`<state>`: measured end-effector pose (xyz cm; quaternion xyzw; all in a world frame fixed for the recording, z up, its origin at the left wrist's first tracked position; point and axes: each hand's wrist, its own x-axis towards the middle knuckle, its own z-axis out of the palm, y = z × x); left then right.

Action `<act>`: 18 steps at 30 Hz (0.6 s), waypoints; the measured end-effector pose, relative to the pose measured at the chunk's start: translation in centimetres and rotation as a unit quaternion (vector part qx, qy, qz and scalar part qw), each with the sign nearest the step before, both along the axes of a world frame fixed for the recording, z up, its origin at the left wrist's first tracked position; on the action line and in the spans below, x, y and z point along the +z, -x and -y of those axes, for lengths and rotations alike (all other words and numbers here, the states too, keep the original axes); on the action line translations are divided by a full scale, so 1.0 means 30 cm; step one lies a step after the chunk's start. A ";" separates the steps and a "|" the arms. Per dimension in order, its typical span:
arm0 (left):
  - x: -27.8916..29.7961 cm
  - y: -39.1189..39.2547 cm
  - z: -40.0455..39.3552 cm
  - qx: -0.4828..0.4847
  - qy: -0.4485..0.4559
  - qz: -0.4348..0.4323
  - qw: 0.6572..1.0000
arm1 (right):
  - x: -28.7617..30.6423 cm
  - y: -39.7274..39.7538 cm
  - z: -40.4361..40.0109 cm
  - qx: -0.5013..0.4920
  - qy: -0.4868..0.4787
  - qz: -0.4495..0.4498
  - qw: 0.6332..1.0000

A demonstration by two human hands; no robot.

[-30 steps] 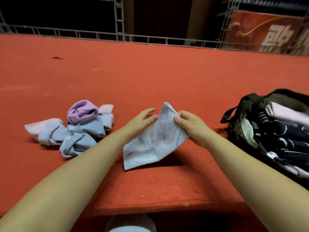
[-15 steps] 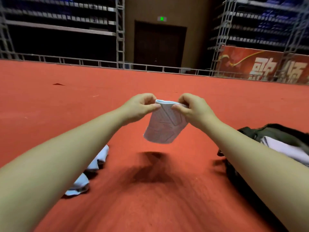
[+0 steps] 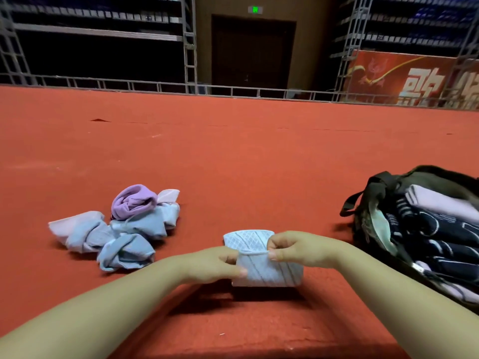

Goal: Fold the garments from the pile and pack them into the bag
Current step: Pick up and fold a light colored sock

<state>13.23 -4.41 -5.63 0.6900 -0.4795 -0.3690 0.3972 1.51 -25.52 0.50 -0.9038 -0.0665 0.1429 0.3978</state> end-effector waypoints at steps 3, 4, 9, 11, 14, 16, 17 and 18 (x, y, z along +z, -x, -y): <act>0.012 0.018 0.005 0.087 0.040 -0.028 0.995 | -0.023 0.006 0.024 -0.100 -0.145 -0.012 0.984; 0.011 0.021 0.008 0.115 0.050 -0.066 0.990 | -0.034 0.008 0.037 -0.130 -0.199 -0.028 0.971; 0.000 0.006 0.026 0.244 0.080 -0.189 0.948 | -0.127 0.017 0.060 -0.217 -0.300 -0.021 0.929; 0.001 -0.006 0.038 0.273 0.077 -0.202 0.937 | -0.171 -0.003 0.029 -0.293 -0.237 0.020 0.926; 0.006 -0.013 0.070 0.314 0.096 -0.210 0.921 | -0.232 -0.046 0.006 -0.371 -0.144 0.103 0.911; -0.007 -0.018 0.092 0.352 0.131 -0.189 0.907 | -0.255 -0.069 0.001 -0.400 -0.091 0.149 0.900; -0.025 -0.026 0.099 0.378 0.150 -0.168 0.898 | -0.265 -0.080 -0.002 -0.408 -0.066 0.167 0.895; -0.048 -0.036 0.102 0.402 0.169 -0.133 0.890 | -0.271 -0.089 -0.007 -0.414 -0.042 0.183 0.891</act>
